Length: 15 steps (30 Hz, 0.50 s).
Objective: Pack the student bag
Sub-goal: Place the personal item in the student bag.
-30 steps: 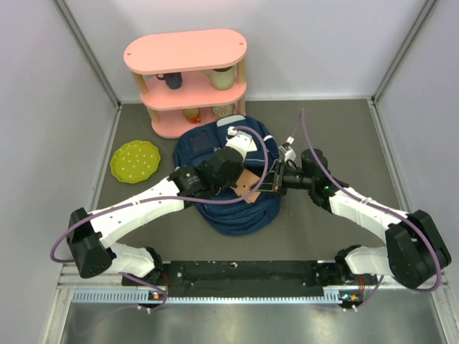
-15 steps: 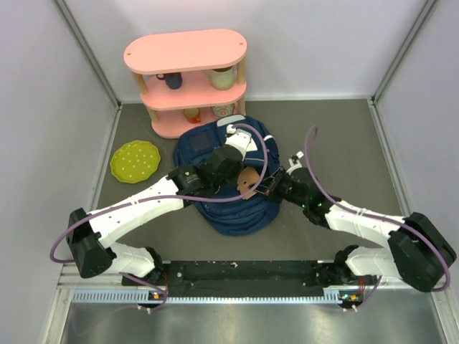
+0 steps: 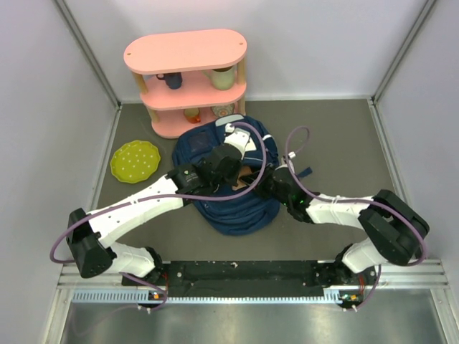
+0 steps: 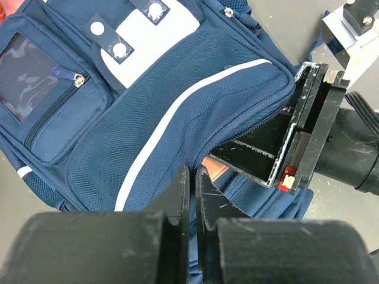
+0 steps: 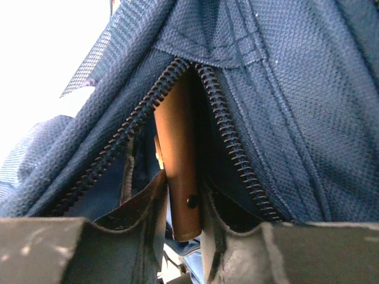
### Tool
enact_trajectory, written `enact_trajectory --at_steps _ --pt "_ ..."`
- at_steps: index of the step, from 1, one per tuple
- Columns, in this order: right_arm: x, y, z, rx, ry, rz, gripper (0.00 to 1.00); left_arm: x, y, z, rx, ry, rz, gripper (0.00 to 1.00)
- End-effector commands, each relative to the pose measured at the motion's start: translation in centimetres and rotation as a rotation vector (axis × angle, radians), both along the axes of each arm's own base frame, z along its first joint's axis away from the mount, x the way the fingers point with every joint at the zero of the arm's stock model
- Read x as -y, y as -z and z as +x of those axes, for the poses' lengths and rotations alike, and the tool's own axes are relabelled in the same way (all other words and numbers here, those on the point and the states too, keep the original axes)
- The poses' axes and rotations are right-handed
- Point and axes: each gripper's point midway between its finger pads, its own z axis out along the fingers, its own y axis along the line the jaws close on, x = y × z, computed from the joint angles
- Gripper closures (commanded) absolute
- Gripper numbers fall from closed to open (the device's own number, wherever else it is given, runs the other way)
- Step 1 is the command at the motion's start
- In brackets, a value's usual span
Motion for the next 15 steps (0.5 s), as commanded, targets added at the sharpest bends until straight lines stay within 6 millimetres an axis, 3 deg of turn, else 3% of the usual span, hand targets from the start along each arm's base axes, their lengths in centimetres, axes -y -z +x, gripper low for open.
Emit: enact_trajectory --at_steps 1,3,5,6,8,12,14,15 --pt "-3.1 -4.0 0.5 0.117 -0.108 0.040 0.68 2.4 -6.0 0.7 0.088 0.007 -0.208 1.00" --pt "-3.2 -4.1 0.0 0.133 -0.149 0.014 0.51 2.5 -6.0 0.8 0.089 0.006 -0.207 1.00" --pt "-2.6 -3.1 -0.6 0.132 -0.166 -0.041 0.40 2.4 -6.0 0.8 0.092 0.004 -0.206 1.00" --pt "-2.3 -3.5 -0.8 0.145 -0.169 -0.043 0.35 2.4 -5.9 0.9 0.091 0.003 -0.205 1.00" --pt "-1.3 -2.5 -1.7 0.133 -0.181 -0.091 0.33 2.2 -6.0 0.9 0.095 -0.002 -0.204 1.00" --pt "0.5 -2.8 -2.5 0.154 -0.166 -0.152 0.32 2.1 -5.8 0.9 0.095 -0.006 -0.200 1.00" --pt "1.0 -2.8 -2.6 0.155 -0.157 -0.174 0.35 2.1 -5.8 1.0 0.097 -0.007 -0.200 1.00" --pt "1.4 -2.6 -2.6 0.153 -0.148 -0.185 0.42 2.0 -5.8 1.0 0.096 -0.007 -0.200 1.00"
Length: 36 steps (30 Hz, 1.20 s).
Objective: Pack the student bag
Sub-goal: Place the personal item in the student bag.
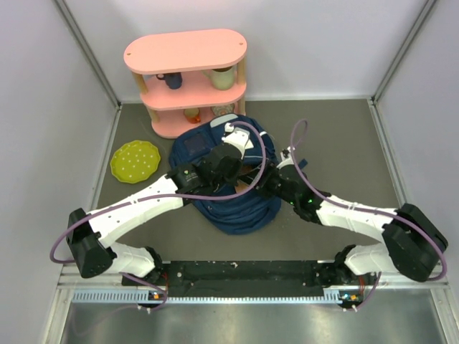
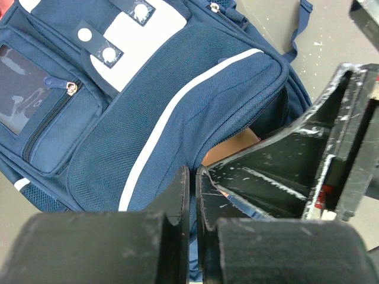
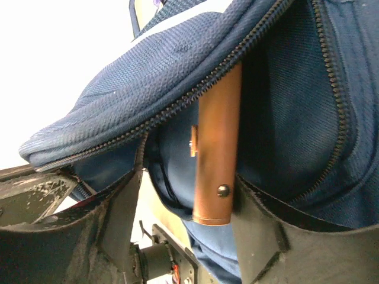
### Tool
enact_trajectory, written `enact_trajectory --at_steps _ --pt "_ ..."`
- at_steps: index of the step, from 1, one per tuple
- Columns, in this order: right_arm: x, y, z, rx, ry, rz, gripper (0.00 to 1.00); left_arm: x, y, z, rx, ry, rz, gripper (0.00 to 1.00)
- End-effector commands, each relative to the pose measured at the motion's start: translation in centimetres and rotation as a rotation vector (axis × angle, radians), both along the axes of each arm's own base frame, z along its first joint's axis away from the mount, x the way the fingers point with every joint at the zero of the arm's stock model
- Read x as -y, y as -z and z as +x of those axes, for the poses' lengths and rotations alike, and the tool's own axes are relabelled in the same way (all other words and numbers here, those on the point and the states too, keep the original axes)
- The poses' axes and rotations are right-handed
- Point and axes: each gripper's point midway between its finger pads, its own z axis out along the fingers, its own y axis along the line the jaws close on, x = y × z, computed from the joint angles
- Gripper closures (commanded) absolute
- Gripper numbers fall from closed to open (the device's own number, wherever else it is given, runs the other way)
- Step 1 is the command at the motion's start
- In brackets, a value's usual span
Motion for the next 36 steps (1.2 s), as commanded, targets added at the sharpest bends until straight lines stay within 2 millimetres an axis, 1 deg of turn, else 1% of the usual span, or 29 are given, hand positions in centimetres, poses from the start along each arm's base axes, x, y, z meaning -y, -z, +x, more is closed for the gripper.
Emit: enact_trajectory --at_steps 1,2,3,5,6,8,9,13,14,15,17,18,20,21,22,24,25,27,29,30,31,33,34,35,36 --pt "1.4 -0.3 -0.6 0.047 0.008 -0.070 0.48 2.0 -5.7 0.9 0.101 0.001 -0.185 1.00" --pt "1.6 -0.2 -0.6 0.048 0.015 -0.073 0.53 1.9 -5.8 0.9 0.103 0.001 -0.186 1.00" --pt "1.7 -0.2 -0.5 0.048 0.023 -0.076 0.62 2.0 -5.7 0.9 0.101 0.003 -0.187 1.00" --pt "1.4 0.0 -0.5 0.039 0.017 -0.074 0.72 2.0 -5.8 0.9 0.101 0.002 -0.189 1.00" --pt "1.2 -0.2 -0.5 0.041 0.008 -0.069 0.83 2.0 -5.8 0.9 0.100 0.005 -0.190 1.00" --pt "0.9 -0.2 -0.4 0.039 0.000 -0.065 0.93 2.0 -5.9 0.9 0.099 0.006 -0.193 1.00" --pt "0.8 -0.2 -0.4 0.035 -0.001 -0.059 1.00 2.0 -5.8 0.8 0.099 0.006 -0.193 1.00" --pt "0.4 -1.1 0.3 0.057 0.027 -0.002 1.00 2.1 -5.8 0.6 0.094 0.012 -0.208 1.00" --pt "0.1 -2.1 0.8 0.090 0.041 0.040 1.00 2.2 -5.8 0.6 0.091 0.012 -0.214 1.00" --pt "-0.2 -1.8 1.1 0.068 0.052 0.058 1.00 2.4 -5.8 0.6 0.088 0.016 -0.219 1.00" --pt "-0.9 -2.3 1.7 0.079 0.055 0.096 1.00 2.6 -5.9 0.5 0.083 0.025 -0.229 1.00" --pt "-1.5 -1.7 2.2 0.048 0.059 0.100 1.00 2.7 -5.9 0.5 0.082 0.027 -0.233 1.00" --pt "-2.2 -1.6 2.6 0.039 0.053 0.114 1.00 2.7 -6.1 0.4 0.083 0.029 -0.239 1.00" --pt "-2.5 -0.8 2.8 0.016 0.060 0.114 1.00 2.7 -6.2 0.4 0.086 0.028 -0.240 1.00" --pt "-2.3 -0.5 3.1 0.015 0.083 0.115 1.00 2.6 -6.4 0.4 0.090 0.027 -0.243 1.00" --pt "-1.9 0.0 3.3 0.019 0.103 0.117 0.99 2.5 -6.3 0.4 0.090 0.024 -0.241 1.00" --pt "-1.7 0.2 3.4 0.022 0.114 0.110 0.96 2.4 -6.1 0.4 0.085 0.021 -0.238 1.00" --pt "-1.7 0.8 3.3 0.023 0.103 0.072 0.93 2.5 -5.9 0.3 0.081 0.026 -0.240 1.00" --pt "-1.4 1.4 3.2 0.026 0.099 0.039 0.84 2.5 -5.6 0.4 0.077 0.025 -0.238 1.00" --pt "-1.1 2.2 3.0 0.007 0.099 0.004 0.80 2.5 -5.6 0.4 0.076 0.024 -0.238 1.00" --pt "-0.9 2.2 3.0 0.011 0.106 -0.010 0.72 2.5 -5.4 0.4 0.073 0.024 -0.234 1.00" --pt "-0.2 2.9 2.8 0.011 0.104 -0.062 0.63 2.5 -5.3 0.4 0.073 0.022 -0.232 1.00" --pt "0.1 2.7 2.7 0.017 0.111 -0.073 0.53 2.5 -5.3 0.4 0.073 0.021 -0.232 1.00" --pt "0.4 2.8 2.6 0.028 0.109 -0.096 0.48 2.4 -5.4 0.4 0.074 0.020 -0.233 1.00" --pt "0.6 2.7 2.6 0.034 0.108 -0.106 0.44 2.3 -5.4 0.4 0.076 0.018 -0.231 1.00"
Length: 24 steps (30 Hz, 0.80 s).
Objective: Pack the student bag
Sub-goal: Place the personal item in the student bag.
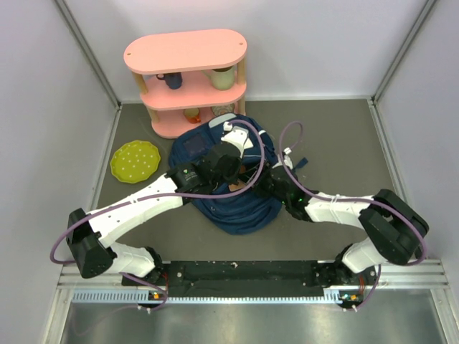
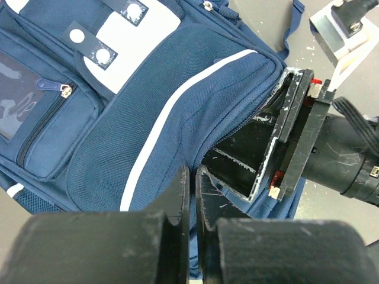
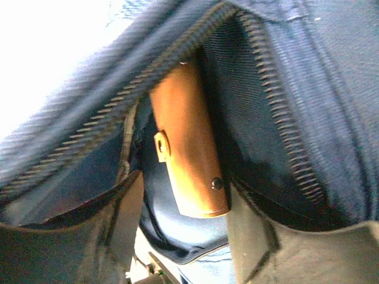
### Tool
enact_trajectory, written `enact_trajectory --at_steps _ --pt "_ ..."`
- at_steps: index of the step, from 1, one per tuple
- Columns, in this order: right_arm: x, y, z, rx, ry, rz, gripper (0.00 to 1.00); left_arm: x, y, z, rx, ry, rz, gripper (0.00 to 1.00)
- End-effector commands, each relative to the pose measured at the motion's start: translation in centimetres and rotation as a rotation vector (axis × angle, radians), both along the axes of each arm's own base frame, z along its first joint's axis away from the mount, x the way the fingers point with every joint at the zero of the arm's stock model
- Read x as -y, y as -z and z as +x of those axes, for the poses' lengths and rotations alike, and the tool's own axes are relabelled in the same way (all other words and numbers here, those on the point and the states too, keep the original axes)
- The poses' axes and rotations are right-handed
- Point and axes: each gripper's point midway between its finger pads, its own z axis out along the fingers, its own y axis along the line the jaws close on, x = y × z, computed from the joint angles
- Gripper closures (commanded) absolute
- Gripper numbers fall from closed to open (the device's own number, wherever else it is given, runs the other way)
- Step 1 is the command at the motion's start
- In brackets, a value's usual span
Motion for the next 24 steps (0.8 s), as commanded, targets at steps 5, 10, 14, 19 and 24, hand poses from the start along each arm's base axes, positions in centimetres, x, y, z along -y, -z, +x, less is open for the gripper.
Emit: enact_trajectory --at_steps 5,10,14,19,24 --pt "2.2 -1.8 -0.2 0.112 0.009 -0.140 0.27 1.9 -4.8 0.5 0.084 0.008 -0.192 1.00" --pt "3.7 -2.6 -0.8 0.133 0.028 -0.174 0.23 1.8 -4.5 0.6 0.076 0.001 -0.189 1.00" --pt "5.9 -1.7 -2.4 0.108 0.029 -0.238 0.23 1.8 -4.3 0.6 0.072 0.003 -0.190 1.00" --pt "10.1 -2.4 -4.3 0.127 0.110 -0.256 0.23 2.0 -3.0 -0.2 0.036 0.040 -0.179 0.74" --pt "13.2 -2.9 -5.8 0.143 0.172 -0.260 0.23 1.7 -3.7 -2.5 0.025 0.132 -0.236 0.21"
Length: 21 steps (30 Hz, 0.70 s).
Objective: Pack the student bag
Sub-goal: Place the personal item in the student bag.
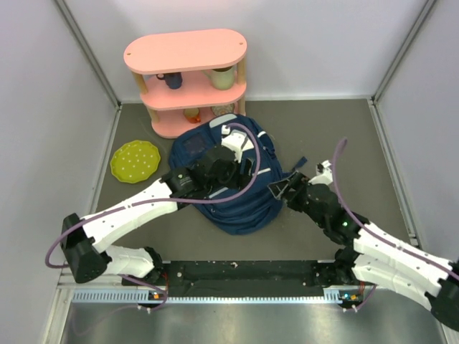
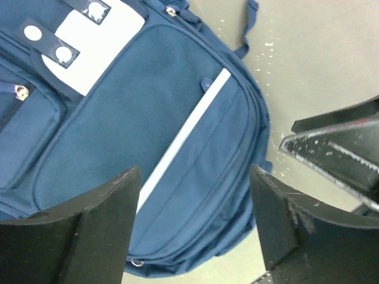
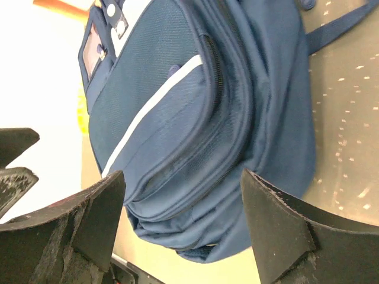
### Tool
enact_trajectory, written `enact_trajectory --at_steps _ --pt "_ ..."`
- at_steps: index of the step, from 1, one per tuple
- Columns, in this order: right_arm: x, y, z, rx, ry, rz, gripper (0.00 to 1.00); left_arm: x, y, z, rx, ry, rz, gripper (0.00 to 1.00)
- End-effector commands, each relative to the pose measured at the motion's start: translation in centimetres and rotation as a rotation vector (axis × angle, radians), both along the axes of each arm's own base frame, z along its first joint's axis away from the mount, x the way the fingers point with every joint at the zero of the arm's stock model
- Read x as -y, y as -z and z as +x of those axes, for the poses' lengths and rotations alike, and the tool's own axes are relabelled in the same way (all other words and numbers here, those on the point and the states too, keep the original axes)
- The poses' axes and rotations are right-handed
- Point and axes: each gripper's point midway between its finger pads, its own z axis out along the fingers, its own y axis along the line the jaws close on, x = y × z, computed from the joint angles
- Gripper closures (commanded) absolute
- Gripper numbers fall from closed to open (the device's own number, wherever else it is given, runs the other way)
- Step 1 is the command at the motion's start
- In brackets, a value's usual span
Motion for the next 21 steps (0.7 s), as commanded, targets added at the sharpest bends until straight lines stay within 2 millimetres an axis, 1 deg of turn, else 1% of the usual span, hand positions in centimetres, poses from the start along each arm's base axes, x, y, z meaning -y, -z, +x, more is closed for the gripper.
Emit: enact_trajectory --at_steps 1,2,3,4,5,6,7,8,9,11,12,13,14,15,16,17,18,19,20,21 --pt "3.2 -0.2 -0.9 0.021 0.080 -0.046 0.23 0.0 -3.7 -1.7 0.057 0.065 -0.150 0.16" --pt "3.4 -0.4 -1.0 0.028 0.081 -0.041 0.22 -0.6 -3.7 -1.8 0.058 0.051 -0.145 0.13" --pt "3.3 -0.6 -1.1 0.030 0.077 -0.036 0.22 -1.8 -4.0 -1.6 0.074 0.001 -0.150 0.11" --pt "3.2 -1.0 -1.1 0.034 0.073 -0.021 0.22 -2.6 -3.8 -1.4 0.072 -0.037 -0.143 0.07" --pt "2.9 -1.2 -1.1 0.034 0.064 -0.016 0.22 -3.7 -3.3 -1.3 0.057 -0.074 -0.128 0.05" --pt "2.3 -1.4 -1.2 0.031 0.039 -0.006 0.22 -5.2 -2.5 -0.5 0.036 -0.139 -0.129 0.05" --pt "1.6 -2.2 -1.0 0.038 0.023 0.013 0.21 -6.1 -1.9 -0.1 0.017 -0.170 -0.128 0.05" --pt "1.0 -1.8 -0.9 0.023 0.005 0.004 0.21 -7.0 -1.2 0.1 -0.014 -0.210 -0.136 0.06" --pt "0.3 -1.7 -0.9 0.008 -0.022 0.009 0.21 -8.8 0.3 0.9 -0.042 -0.274 -0.123 0.06" --pt "-1.0 -2.6 -0.6 0.009 -0.055 0.038 0.21 -9.8 1.6 1.1 -0.077 -0.302 -0.127 0.06" --pt "-2.0 -1.8 -0.8 -0.020 -0.098 0.027 0.21 -11.0 2.7 1.6 -0.089 -0.338 -0.131 0.05" --pt "-2.7 -2.3 -0.7 -0.017 -0.121 0.039 0.21 -11.3 3.1 1.8 -0.098 -0.342 -0.140 0.05" --pt "-3.4 -2.6 -0.6 -0.011 -0.142 0.055 0.21 -11.2 3.6 1.7 -0.121 -0.326 -0.155 0.05" --pt "-4.3 -2.3 -0.8 -0.030 -0.184 0.061 0.22 -11.8 4.4 2.0 -0.135 -0.343 -0.154 0.06" --pt "-4.9 -2.6 -0.9 -0.028 -0.209 0.068 0.23 -11.9 4.7 2.0 -0.140 -0.344 -0.159 0.06" --pt "-5.1 -2.5 -0.9 -0.036 -0.220 0.070 0.23 -11.6 4.9 2.0 -0.145 -0.316 -0.170 0.06" --pt "-5.4 -2.2 -1.1 -0.049 -0.234 0.068 0.24 -11.9 5.6 2.1 -0.157 -0.310 -0.177 0.06" --pt "-5.6 -1.7 -1.1 -0.065 -0.239 0.059 0.24 -11.5 5.4 2.5 -0.144 -0.286 -0.206 0.06" --pt "-5.6 -1.5 -1.1 -0.071 -0.240 0.056 0.24 -10.7 5.5 2.4 -0.165 -0.248 -0.235 0.06" --pt "-5.6 -1.3 -1.1 -0.079 -0.237 0.052 0.24 -11.0 6.0 2.6 -0.172 -0.250 -0.243 0.07"
